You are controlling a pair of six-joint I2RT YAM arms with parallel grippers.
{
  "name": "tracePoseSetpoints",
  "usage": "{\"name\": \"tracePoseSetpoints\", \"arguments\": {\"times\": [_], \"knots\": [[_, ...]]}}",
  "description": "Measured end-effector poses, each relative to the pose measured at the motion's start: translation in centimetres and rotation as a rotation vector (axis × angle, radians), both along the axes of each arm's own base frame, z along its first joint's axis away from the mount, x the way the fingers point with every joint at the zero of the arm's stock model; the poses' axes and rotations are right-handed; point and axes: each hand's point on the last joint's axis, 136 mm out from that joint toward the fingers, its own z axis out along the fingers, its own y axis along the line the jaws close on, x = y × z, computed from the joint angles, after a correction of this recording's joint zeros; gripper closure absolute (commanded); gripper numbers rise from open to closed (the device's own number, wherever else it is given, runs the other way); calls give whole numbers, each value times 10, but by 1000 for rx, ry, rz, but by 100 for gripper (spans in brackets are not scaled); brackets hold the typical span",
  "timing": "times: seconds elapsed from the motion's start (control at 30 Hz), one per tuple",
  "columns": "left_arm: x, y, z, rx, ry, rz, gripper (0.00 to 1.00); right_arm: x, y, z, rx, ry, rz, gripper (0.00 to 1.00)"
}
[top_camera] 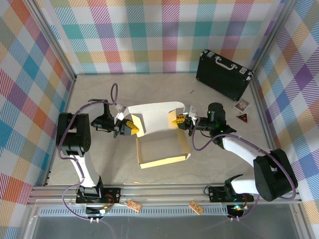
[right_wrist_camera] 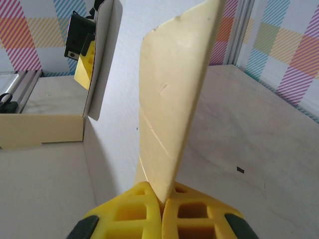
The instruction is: Fold the paper box
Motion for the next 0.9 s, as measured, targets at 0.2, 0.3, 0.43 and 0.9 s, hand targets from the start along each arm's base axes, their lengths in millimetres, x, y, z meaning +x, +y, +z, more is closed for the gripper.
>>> {"name": "tracePoseSetpoints", "arguments": {"times": [0.2,0.3,0.43,0.9], "knots": [[1,-2,3,-14,9,9,100,-1,3,5,10,-23,7,58],[0,-4,5,-19,23,9,100,-4,7,9,16,-33,21,67],[2,-4,6,-31,20,20,100,-5,11,17,36,-20,47,100],[7,-6,11,-61,13,47,100,-8,15,39,68,31,104,100]]}}
